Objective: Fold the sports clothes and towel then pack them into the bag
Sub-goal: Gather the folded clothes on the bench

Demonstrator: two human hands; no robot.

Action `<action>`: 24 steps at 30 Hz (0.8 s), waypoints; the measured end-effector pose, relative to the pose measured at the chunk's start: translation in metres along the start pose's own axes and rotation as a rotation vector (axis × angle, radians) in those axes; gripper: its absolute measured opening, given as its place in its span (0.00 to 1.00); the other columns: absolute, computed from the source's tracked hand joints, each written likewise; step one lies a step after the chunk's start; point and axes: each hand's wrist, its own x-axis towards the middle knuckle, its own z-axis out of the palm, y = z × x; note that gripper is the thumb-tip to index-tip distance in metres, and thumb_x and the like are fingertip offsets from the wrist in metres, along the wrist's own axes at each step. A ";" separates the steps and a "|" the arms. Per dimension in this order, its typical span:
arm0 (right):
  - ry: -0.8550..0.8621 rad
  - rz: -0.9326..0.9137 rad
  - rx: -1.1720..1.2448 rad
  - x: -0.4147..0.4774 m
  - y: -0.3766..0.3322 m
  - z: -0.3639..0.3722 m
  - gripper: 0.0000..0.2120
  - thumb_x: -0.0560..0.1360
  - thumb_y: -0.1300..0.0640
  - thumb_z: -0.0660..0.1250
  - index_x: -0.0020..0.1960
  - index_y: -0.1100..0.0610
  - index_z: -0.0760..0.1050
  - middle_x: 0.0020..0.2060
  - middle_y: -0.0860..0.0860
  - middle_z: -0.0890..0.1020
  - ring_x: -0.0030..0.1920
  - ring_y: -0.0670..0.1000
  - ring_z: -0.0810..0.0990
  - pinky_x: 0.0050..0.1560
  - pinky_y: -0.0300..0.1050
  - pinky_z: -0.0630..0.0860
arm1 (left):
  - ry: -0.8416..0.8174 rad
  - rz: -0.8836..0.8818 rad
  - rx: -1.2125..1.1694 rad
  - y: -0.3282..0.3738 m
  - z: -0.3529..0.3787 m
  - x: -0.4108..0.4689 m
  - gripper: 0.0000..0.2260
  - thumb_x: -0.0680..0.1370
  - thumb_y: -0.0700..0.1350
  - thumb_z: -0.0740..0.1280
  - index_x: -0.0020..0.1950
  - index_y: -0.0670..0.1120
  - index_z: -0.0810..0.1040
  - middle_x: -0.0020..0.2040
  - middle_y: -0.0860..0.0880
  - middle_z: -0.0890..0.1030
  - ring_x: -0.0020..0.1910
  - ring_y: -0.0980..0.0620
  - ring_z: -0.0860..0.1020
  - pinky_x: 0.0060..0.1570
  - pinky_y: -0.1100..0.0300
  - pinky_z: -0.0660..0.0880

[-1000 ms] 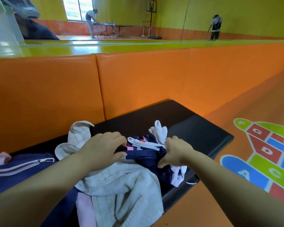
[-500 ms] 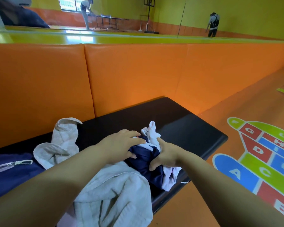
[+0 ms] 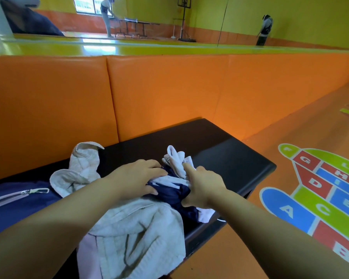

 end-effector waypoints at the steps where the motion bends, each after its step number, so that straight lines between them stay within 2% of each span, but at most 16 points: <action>1: 0.032 -0.009 -0.052 -0.003 -0.002 -0.003 0.33 0.59 0.43 0.73 0.57 0.45 0.58 0.42 0.51 0.68 0.39 0.56 0.72 0.38 0.47 0.69 | 0.013 -0.009 0.022 0.000 -0.003 -0.007 0.23 0.75 0.55 0.66 0.70 0.60 0.66 0.68 0.59 0.66 0.64 0.55 0.66 0.58 0.56 0.71; 5: 0.116 -0.034 -0.121 -0.016 -0.008 -0.027 0.38 0.60 0.41 0.71 0.65 0.41 0.55 0.44 0.51 0.67 0.43 0.57 0.72 0.41 0.48 0.67 | 0.157 -0.031 0.009 -0.001 -0.018 -0.045 0.18 0.76 0.57 0.64 0.65 0.56 0.72 0.63 0.57 0.70 0.60 0.54 0.71 0.55 0.54 0.73; 7: 0.164 -0.055 -0.117 -0.025 -0.017 -0.041 0.37 0.61 0.41 0.71 0.65 0.42 0.57 0.44 0.51 0.67 0.45 0.57 0.73 0.40 0.47 0.67 | 0.224 -0.040 0.012 -0.004 -0.027 -0.070 0.20 0.75 0.61 0.60 0.63 0.55 0.74 0.60 0.56 0.73 0.57 0.53 0.73 0.52 0.52 0.74; 10: 0.228 -0.105 -0.117 -0.040 -0.038 -0.059 0.37 0.60 0.40 0.71 0.64 0.41 0.58 0.45 0.51 0.68 0.45 0.58 0.73 0.39 0.47 0.67 | 0.284 -0.091 0.061 -0.009 -0.040 -0.114 0.19 0.76 0.59 0.62 0.66 0.57 0.71 0.60 0.58 0.72 0.58 0.56 0.72 0.51 0.57 0.73; 12: 0.260 -0.153 -0.118 -0.050 -0.056 -0.066 0.38 0.60 0.40 0.70 0.65 0.39 0.56 0.46 0.51 0.69 0.45 0.58 0.74 0.39 0.46 0.67 | 0.327 -0.134 0.072 -0.013 -0.047 -0.148 0.19 0.75 0.60 0.59 0.65 0.58 0.72 0.59 0.60 0.73 0.57 0.57 0.73 0.48 0.57 0.74; 14: 0.278 -0.216 -0.119 -0.060 -0.077 -0.069 0.38 0.60 0.39 0.70 0.66 0.39 0.56 0.47 0.52 0.70 0.46 0.59 0.74 0.39 0.46 0.68 | 0.359 -0.146 0.104 -0.016 -0.054 -0.184 0.21 0.73 0.62 0.55 0.61 0.57 0.75 0.55 0.58 0.77 0.53 0.55 0.77 0.44 0.57 0.76; 16: 0.283 -0.283 -0.127 -0.069 -0.098 -0.068 0.40 0.60 0.36 0.68 0.67 0.38 0.55 0.48 0.52 0.71 0.47 0.59 0.74 0.40 0.46 0.69 | 0.388 -0.155 0.137 -0.022 -0.053 -0.219 0.18 0.72 0.61 0.57 0.59 0.58 0.74 0.52 0.57 0.79 0.48 0.54 0.78 0.40 0.56 0.78; 19: 0.270 -0.377 -0.142 -0.080 -0.131 -0.062 0.42 0.58 0.33 0.63 0.68 0.37 0.50 0.50 0.52 0.71 0.49 0.58 0.75 0.41 0.46 0.68 | 0.339 -0.270 0.153 -0.028 -0.049 -0.272 0.18 0.73 0.63 0.56 0.57 0.58 0.74 0.52 0.58 0.78 0.49 0.54 0.78 0.41 0.55 0.78; 22: 0.257 -0.451 -0.146 -0.089 -0.160 -0.054 0.43 0.58 0.32 0.63 0.68 0.37 0.48 0.51 0.51 0.72 0.49 0.57 0.75 0.42 0.46 0.70 | 0.284 -0.332 0.240 -0.036 -0.039 -0.320 0.17 0.73 0.62 0.56 0.54 0.57 0.76 0.49 0.59 0.78 0.47 0.54 0.78 0.39 0.58 0.77; 24: 0.262 -0.486 -0.159 -0.095 -0.178 -0.048 0.43 0.56 0.30 0.57 0.69 0.37 0.48 0.51 0.51 0.72 0.49 0.57 0.75 0.41 0.46 0.70 | 0.219 -0.406 0.256 -0.039 -0.034 -0.348 0.16 0.74 0.62 0.59 0.55 0.57 0.77 0.50 0.58 0.78 0.49 0.53 0.78 0.44 0.59 0.75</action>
